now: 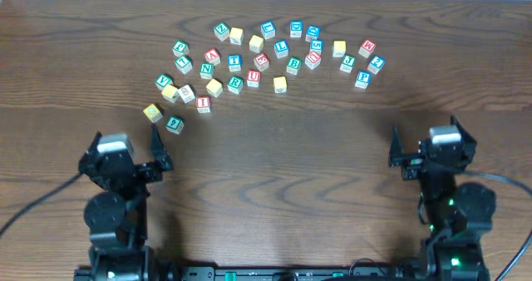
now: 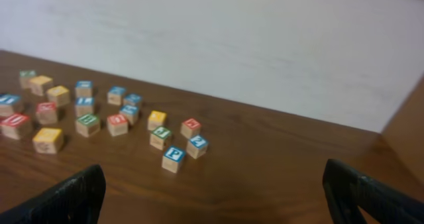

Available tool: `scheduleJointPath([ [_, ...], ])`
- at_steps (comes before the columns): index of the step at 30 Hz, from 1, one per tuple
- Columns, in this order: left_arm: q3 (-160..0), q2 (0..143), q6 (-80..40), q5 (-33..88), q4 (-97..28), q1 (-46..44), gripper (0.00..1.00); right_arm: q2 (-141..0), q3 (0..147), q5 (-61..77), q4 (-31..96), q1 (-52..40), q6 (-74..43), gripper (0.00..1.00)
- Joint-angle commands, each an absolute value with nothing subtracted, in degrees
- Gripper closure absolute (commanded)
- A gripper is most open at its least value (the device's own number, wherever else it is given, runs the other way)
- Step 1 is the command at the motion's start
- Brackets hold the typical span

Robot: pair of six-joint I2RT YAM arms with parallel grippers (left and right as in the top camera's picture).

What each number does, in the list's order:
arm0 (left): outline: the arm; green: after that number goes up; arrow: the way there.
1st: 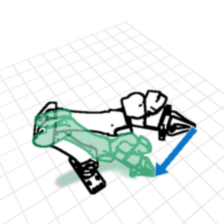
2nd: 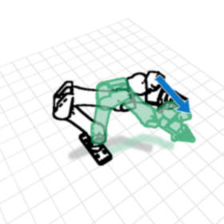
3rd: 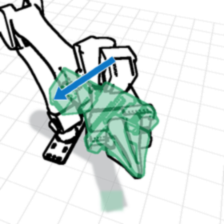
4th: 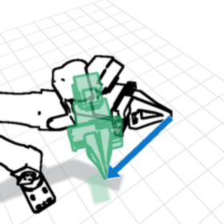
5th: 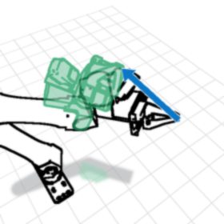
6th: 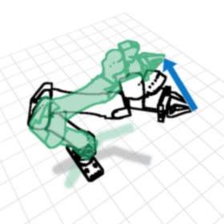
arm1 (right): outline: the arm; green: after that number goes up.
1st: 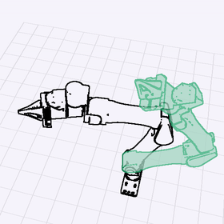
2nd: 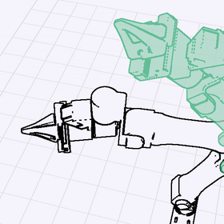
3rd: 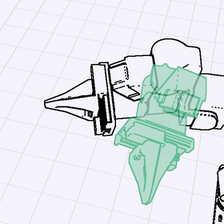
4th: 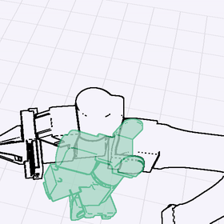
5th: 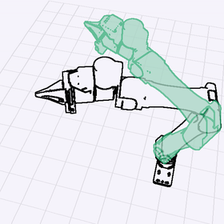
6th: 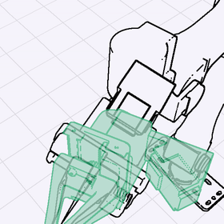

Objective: Spell out NEURIPS
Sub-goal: 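Raise both arms and move grippers over the block cluster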

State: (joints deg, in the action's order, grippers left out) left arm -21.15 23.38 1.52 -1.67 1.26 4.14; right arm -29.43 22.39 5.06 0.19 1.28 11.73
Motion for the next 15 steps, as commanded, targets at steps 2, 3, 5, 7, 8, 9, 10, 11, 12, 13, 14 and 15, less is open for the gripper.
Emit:
scheduleJointPath([
  [2,-29.3,29.7,1.4,0.0,-0.7,4.4,0.03,-36.7,30.1,10.0,3.0,1.5,12.5,0.01],
  [3,-30.7,31.0,1.4,0.7,-1.5,4.4,0.02,-38.0,31.7,10.5,4.2,1.5,12.5,0.01],
  [5,-34.0,33.7,1.4,1.8,-4.0,4.4,0.02,-40.7,35.1,11.2,6.9,1.5,12.5,0.01],
  [7,-37.0,36.1,1.3,2.4,-6.7,4.4,0.02,-43.1,38.6,11.2,10.1,1.5,12.5,0.01],
  [8,-38.9,37.6,1.2,2.6,-8.4,4.4,0.02,-44.4,40.5,11.2,11.8,1.5,12.5,0.01],
  [9,-41.3,39.7,1.1,2.6,-10.7,4.4,0.02,-46.3,43.2,11.2,14.4,1.5,12.5,0.01],
  [10,-43.0,41.2,0.3,2.6,-12.1,4.4,0.02,-47.3,44.7,11.5,15.8,1.5,12.5,0.01],
  [11,-44.8,42.7,-0.9,2.6,-13.5,4.4,0.02,-48.4,46.4,12.1,17.3,1.5,12.5,0.01],
  [12,-46.5,44.1,-1.8,2.6,-14.7,4.4,0.02,-49.4,47.8,12.7,18.4,1.5,12.5,0.01],
  [13,-48.1,45.5,-2.4,2.6,-15.9,4.4,0.02,-50.7,49.4,13.6,19.6,1.5,12.5,0.01],
  [14,-50.0,47.2,-2.7,2.9,-17.5,4.4,0.02,-51.8,50.8,14.3,20.6,1.5,12.5,0.01],
  [15,-51.8,48.8,-2.7,3.7,-19.0,4.4,0.02,-53.0,52.1,15.0,21.6,1.5,12.5,0.01],
])
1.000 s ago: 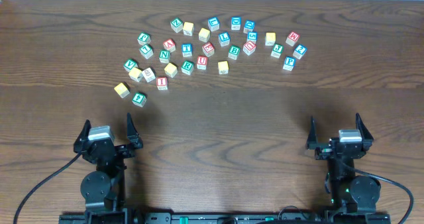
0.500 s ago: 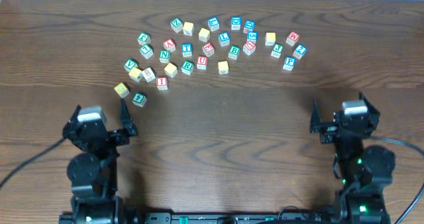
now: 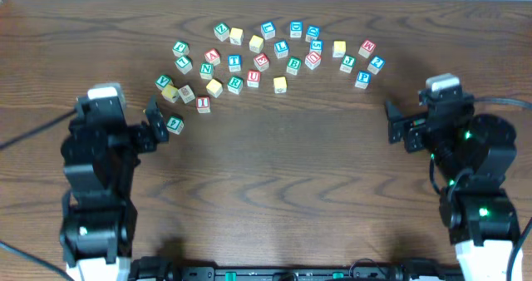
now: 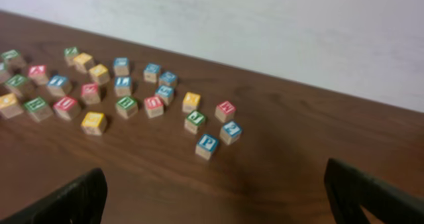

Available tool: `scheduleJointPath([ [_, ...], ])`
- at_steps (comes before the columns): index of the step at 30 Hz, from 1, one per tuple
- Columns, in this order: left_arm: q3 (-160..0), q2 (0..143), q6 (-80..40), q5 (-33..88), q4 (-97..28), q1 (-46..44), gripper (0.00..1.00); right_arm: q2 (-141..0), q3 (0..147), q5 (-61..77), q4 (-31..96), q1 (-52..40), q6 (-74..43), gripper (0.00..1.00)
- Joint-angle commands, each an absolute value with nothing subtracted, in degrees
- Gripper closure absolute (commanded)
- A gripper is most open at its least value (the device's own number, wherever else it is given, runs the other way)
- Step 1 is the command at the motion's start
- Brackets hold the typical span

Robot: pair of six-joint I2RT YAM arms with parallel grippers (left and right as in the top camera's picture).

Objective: Spell out NEURIPS
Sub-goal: 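Raise both arms and move grippers over the block cluster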

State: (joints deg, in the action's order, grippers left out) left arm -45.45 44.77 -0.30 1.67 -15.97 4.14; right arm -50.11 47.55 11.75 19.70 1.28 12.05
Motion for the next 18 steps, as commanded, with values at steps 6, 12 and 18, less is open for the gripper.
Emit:
scheduleJointPath([
  [6,-66.5,61.5,-2.6,6.9,-31.8,4.4,0.02,-62.5,63.0,18.5,31.3,1.5,12.5,0.01],
  [12,-79.4,72.5,-2.6,7.1,-42.6,4.4,0.02,-73.7,76.2,19.3,43.7,1.4,12.5,0.01],
  [18,-87.8,80.9,-2.4,8.2,-51.2,4.4,0.02,-84.1,87.2,19.2,53.0,1.5,12.5,0.01],
])
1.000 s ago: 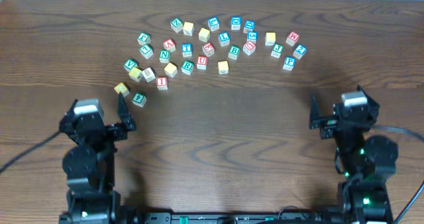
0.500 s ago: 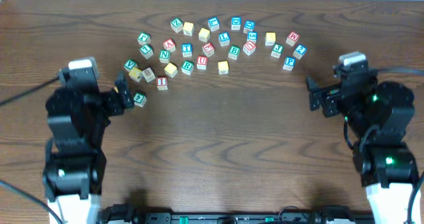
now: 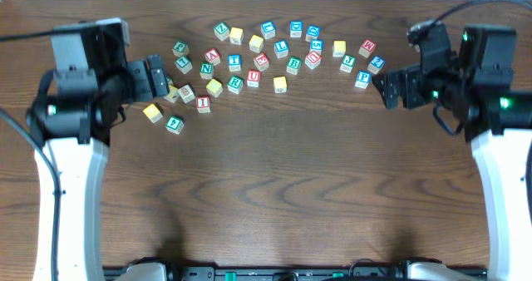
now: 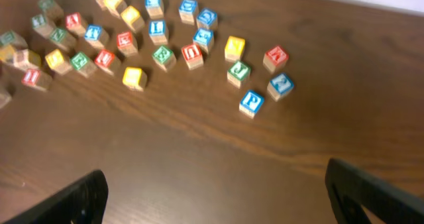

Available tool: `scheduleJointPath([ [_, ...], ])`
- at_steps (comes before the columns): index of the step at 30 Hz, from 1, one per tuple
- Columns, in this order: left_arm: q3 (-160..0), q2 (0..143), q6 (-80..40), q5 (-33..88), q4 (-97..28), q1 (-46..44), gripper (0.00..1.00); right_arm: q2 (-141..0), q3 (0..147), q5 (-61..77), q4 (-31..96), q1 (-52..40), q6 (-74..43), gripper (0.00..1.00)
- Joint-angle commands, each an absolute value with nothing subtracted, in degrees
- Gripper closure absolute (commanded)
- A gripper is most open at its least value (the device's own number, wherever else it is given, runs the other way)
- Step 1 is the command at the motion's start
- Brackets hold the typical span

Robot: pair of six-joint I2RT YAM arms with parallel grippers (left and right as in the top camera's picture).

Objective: Spell out NEURIPS
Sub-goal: 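Raise both arms and move grippers over the block cluster, then lower the left gripper onto the green-lettered N block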

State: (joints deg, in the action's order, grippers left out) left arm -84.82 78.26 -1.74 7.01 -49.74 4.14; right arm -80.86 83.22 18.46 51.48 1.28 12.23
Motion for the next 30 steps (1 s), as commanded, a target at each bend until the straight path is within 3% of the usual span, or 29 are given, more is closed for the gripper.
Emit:
scheduleJointPath([
  [1,-87.7,81.6,-2.4,8.2,-51.4,4.4,0.02,-84.9,87.5,19.2,52.6,1.5,12.5,0.01],
  [16,-87.6,87.8,-3.5,11.2,-51.4,4.4,0.02,-87.9,87.4,22.0,51.5,1.4,12.4,0.01],
  [22,-87.7,88.6,-5.9,10.0,-48.4,2.0,0.14,-87.9,87.4,22.0,51.7,1.4,12.4,0.01],
  [30,-93.5,98.1,-10.2,-0.7,-47.9,-3.4,0.21,-87.9,87.4,22.0,52.3,1.4,11.8,0.01],
])
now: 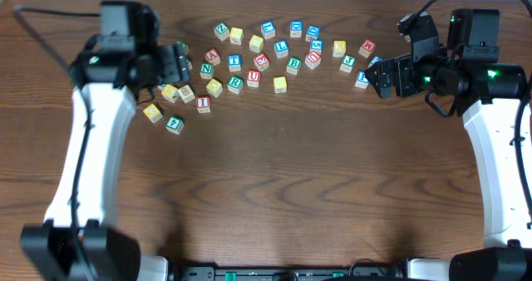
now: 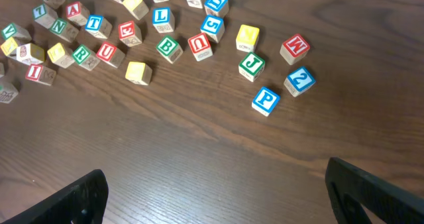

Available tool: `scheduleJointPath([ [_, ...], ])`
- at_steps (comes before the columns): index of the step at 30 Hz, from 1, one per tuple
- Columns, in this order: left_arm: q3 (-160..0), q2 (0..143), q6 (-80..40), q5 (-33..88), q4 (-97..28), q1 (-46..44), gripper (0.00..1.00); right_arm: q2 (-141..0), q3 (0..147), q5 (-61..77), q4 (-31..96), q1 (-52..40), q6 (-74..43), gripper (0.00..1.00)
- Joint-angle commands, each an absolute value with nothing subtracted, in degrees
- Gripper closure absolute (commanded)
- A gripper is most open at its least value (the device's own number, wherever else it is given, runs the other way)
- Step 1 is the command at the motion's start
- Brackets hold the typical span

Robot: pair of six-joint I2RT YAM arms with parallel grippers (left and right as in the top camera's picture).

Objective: Spell out NEURIPS
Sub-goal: 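Lower the left gripper onto the green-lettered N block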

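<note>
Lettered wooden blocks lie scattered across the far half of the table. Among them are a green N, red E, red U, green R, red I, blue S and blue P. My left gripper hangs open over the left end of the cluster, just left of the N. My right gripper is open and empty beside the P, its fingertips wide apart.
Near the P lie a blue 2, a green J, a red W and a yellow block. A plain yellow block and a green one sit apart at the left. Bare wood fills the near half.
Both arms have reached further in. The left gripper went from the left edge of the cluster to just beside the N. The right gripper has moved closer to the P.
Both arms first rested folded at the near edge with open grippers. Then they stood raised, then stretched toward the far blocks. Now each open gripper is at one end of the cluster. No block has moved.
</note>
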State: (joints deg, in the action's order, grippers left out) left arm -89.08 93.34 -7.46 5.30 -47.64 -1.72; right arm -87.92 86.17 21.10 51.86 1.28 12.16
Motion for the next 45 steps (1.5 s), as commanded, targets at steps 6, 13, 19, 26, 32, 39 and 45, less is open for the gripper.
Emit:
scheduleJointPath([
  [6,-102.2,107.5,-12.6,-2.2,-49.0,-5.3,0.28,-87.9,87.4,22.0,52.6,1.4,11.8,0.01],
  [13,-102.9,112.8,-12.8,-2.5,-45.9,-6.4,0.32,-87.9,87.4,22.0,52.5,1.4,11.8,0.01],
  [19,-102.9,115.0,-13.7,-5.3,-41.0,-7.8,0.34,-87.9,87.4,22.0,52.6,1.4,11.8,0.01],
  [26,-102.9,119.5,-13.9,-5.5,-40.1,-8.4,0.44,-87.9,87.4,22.0,52.6,1.4,11.8,0.01],
  [32,-102.9,123.3,-15.6,-5.7,-38.5,-9.8,0.44,-87.9,87.4,22.0,52.6,1.4,11.9,0.01],
  [39,-102.9,126.3,-15.6,-5.7,-37.8,-10.7,0.44,-87.9,87.4,22.0,52.6,1.4,11.9,0.01],
  [45,-102.9,128.5,-15.6,-6.2,-37.2,-10.5,0.43,-87.9,87.4,22.0,52.6,1.4,11.9,0.01],
])
